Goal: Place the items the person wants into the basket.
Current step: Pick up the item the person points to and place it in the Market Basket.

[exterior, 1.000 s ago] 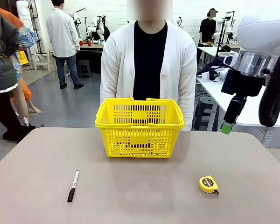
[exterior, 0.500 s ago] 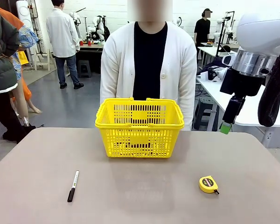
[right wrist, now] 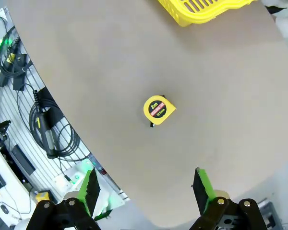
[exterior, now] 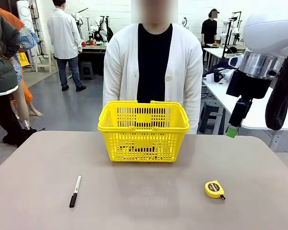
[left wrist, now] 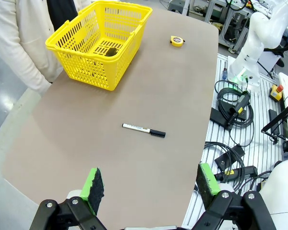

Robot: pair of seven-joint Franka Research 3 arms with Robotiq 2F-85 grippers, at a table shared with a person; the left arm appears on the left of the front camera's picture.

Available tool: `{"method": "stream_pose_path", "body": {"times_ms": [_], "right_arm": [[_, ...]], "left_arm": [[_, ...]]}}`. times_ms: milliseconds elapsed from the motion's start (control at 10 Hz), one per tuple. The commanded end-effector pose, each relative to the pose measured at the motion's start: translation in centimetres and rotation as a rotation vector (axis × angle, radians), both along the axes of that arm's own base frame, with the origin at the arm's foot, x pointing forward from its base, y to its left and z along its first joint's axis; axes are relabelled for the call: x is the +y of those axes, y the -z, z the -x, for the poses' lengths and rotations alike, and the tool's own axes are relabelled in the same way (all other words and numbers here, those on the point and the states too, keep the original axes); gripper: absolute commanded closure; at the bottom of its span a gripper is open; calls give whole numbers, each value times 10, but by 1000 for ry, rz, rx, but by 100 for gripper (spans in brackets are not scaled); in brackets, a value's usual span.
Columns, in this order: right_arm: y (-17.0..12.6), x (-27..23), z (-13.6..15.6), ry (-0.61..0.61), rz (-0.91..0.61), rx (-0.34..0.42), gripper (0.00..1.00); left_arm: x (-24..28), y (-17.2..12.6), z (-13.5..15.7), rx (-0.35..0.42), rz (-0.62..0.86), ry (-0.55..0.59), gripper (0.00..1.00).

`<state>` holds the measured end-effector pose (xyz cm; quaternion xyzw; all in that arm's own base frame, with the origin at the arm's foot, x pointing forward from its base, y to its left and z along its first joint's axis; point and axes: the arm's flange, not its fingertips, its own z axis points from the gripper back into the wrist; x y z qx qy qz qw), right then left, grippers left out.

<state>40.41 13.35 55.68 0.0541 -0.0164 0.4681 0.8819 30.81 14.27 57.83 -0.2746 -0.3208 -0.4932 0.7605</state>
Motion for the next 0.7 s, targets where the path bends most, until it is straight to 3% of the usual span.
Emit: {"method": "stream_pose_path", "body": {"times_ms": [0,300,600], "right_arm": [[0,0,0,0,0,0,0],[-11,-105,98,-180,-363,-165,0],[-9,-202,133,-285,-736,-218,0]], "left_arm": [[1,1,1,-19,12,12,0],[1,1,1,-19,12,12,0],[1,1,1,-19,12,12,0]]}}
